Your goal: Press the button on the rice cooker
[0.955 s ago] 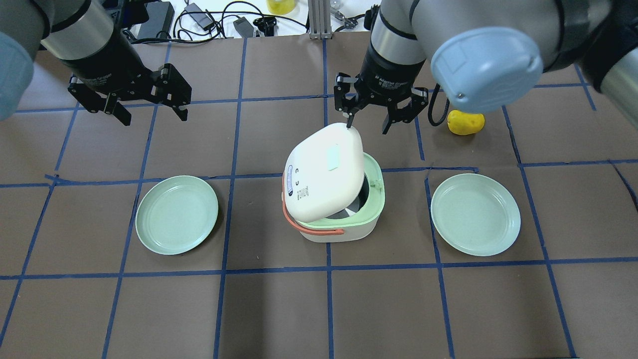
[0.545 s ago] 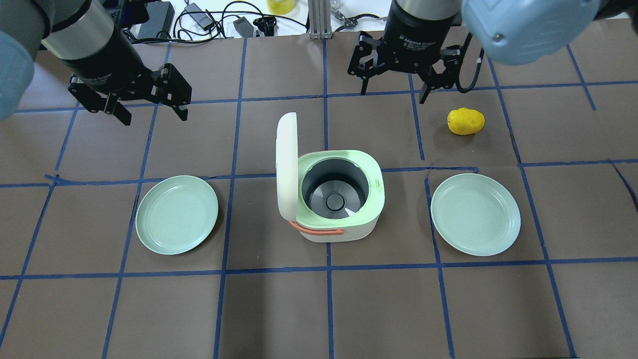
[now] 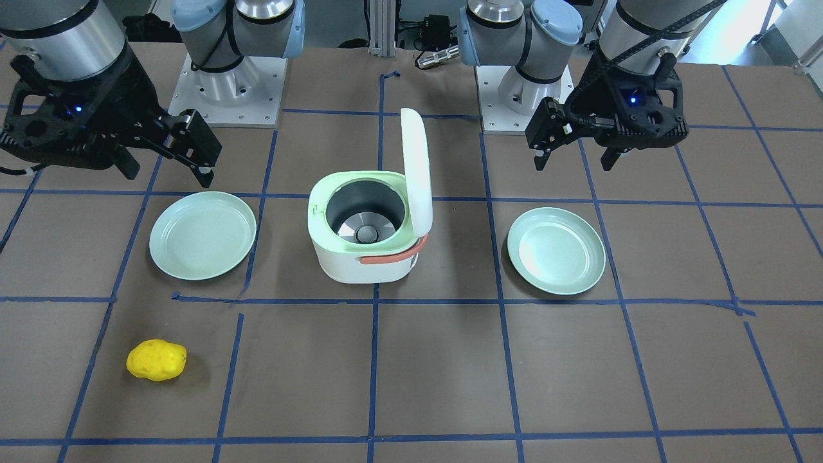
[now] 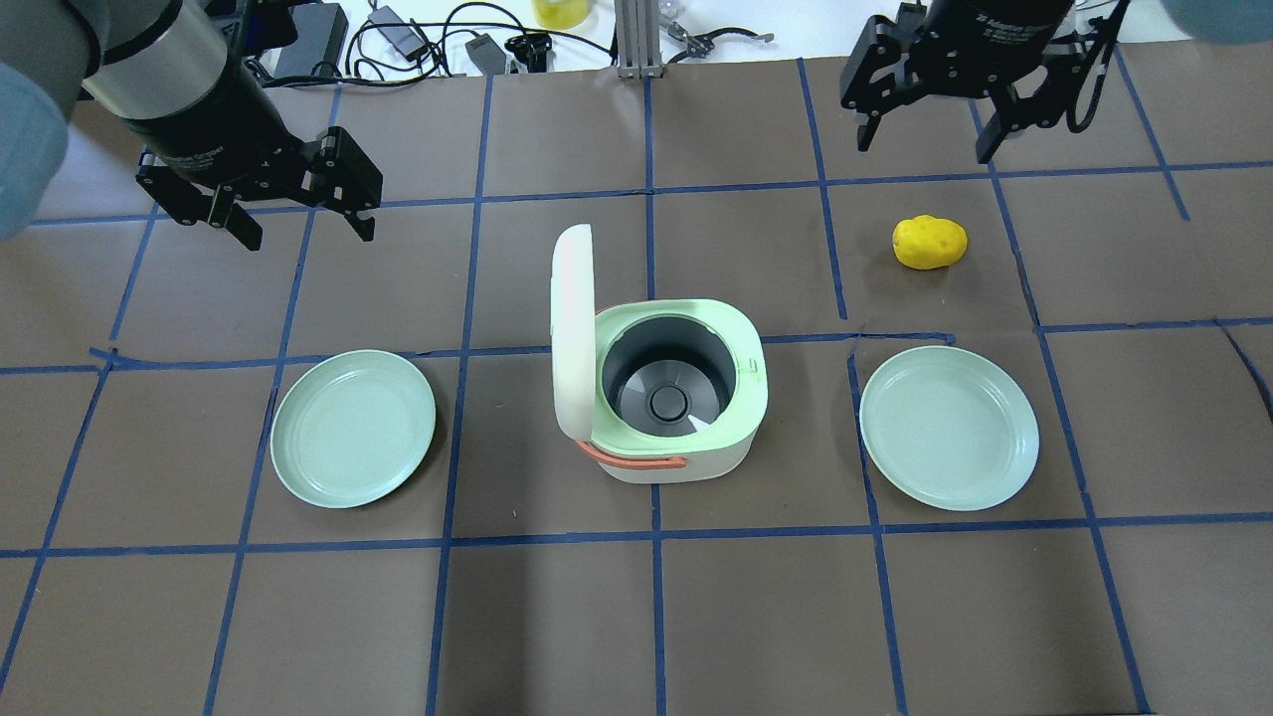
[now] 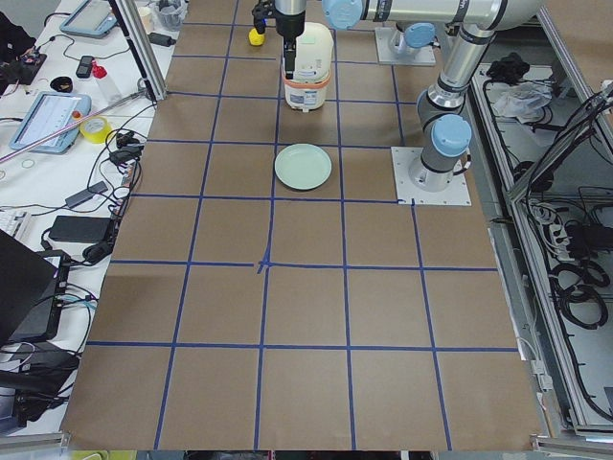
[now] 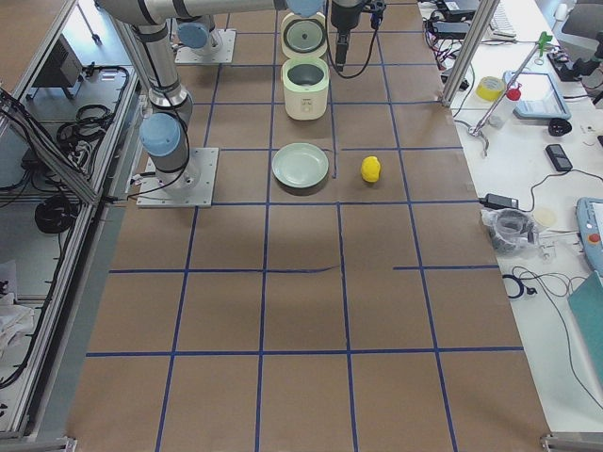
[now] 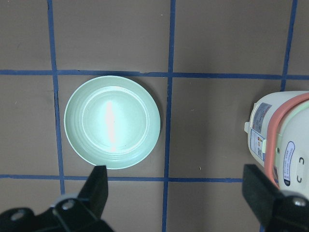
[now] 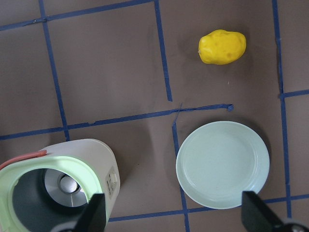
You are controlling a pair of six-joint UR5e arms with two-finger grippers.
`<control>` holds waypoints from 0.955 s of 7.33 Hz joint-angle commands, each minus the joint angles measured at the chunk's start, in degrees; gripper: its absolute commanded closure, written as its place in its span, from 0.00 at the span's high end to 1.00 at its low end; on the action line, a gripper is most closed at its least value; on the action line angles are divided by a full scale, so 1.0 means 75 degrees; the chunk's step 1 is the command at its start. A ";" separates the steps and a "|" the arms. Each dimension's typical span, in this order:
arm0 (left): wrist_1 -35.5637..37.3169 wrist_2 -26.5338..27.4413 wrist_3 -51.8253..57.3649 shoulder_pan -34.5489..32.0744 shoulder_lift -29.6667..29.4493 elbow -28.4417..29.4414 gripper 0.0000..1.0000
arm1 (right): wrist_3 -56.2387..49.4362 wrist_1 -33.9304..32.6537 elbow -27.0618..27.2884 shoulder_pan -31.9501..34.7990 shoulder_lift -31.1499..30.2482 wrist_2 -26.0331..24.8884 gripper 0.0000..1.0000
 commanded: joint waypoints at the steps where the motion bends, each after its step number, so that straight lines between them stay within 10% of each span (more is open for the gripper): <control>1: 0.0000 0.0000 0.0002 0.0000 0.0000 0.0000 1.00 | 0.0023 -0.0049 0.0373 -0.0027 -0.0173 -0.0294 1.00; 7: 0.0000 0.0000 0.0002 0.0000 0.0000 0.0000 1.00 | 0.0012 -0.0530 0.0961 -0.0015 -0.0456 -0.0294 1.00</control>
